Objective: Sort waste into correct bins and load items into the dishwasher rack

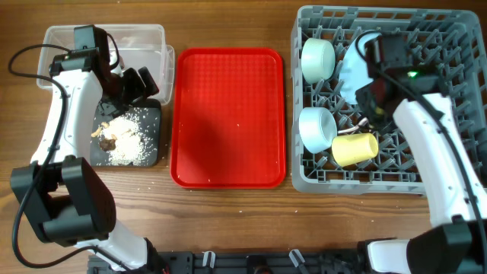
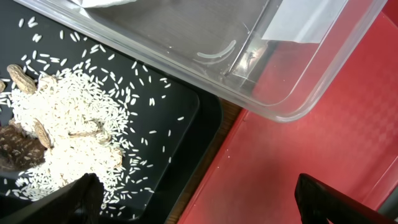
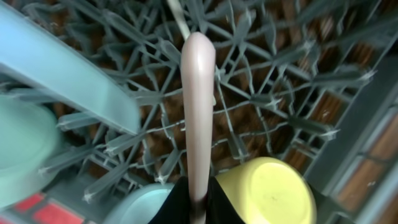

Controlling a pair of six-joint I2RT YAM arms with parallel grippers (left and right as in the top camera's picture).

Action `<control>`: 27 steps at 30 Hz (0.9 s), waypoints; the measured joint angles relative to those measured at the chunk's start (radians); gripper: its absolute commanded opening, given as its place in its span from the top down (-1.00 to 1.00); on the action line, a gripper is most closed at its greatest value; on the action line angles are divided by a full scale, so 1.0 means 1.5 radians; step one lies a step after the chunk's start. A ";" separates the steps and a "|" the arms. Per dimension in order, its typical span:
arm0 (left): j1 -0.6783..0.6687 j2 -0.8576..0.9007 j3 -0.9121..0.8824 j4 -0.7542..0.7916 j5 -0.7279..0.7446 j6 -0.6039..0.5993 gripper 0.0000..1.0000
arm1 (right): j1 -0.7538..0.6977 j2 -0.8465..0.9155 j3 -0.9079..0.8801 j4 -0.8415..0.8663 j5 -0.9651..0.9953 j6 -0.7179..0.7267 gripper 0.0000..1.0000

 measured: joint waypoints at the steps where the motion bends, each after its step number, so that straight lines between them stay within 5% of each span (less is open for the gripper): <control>1: 0.000 0.000 0.000 0.000 0.000 0.000 -1.00 | 0.000 0.002 -0.014 0.012 -0.002 0.013 0.28; 3: 0.000 0.000 0.000 0.000 0.000 0.000 -1.00 | 0.000 0.005 -0.039 0.033 -0.005 0.031 -0.04; 6: 0.000 0.000 0.000 0.000 0.000 0.000 -1.00 | 0.000 0.005 -0.040 0.055 -0.005 0.043 -0.09; 12: 0.000 0.000 0.000 0.000 0.000 0.000 -1.00 | 0.000 -0.001 -0.040 0.065 -0.005 0.006 -0.54; 17: 0.000 0.000 0.000 0.000 0.000 0.000 -1.00 | 0.000 -0.056 -0.018 0.066 -0.023 -0.152 -0.60; 21: 0.000 0.000 0.000 0.000 0.000 0.000 -1.00 | 0.000 -0.155 0.020 0.079 -0.104 -0.354 -0.98; 27: 0.000 0.000 0.000 0.000 0.000 0.000 -1.00 | 0.000 -0.315 0.046 0.053 -0.246 -0.578 -0.99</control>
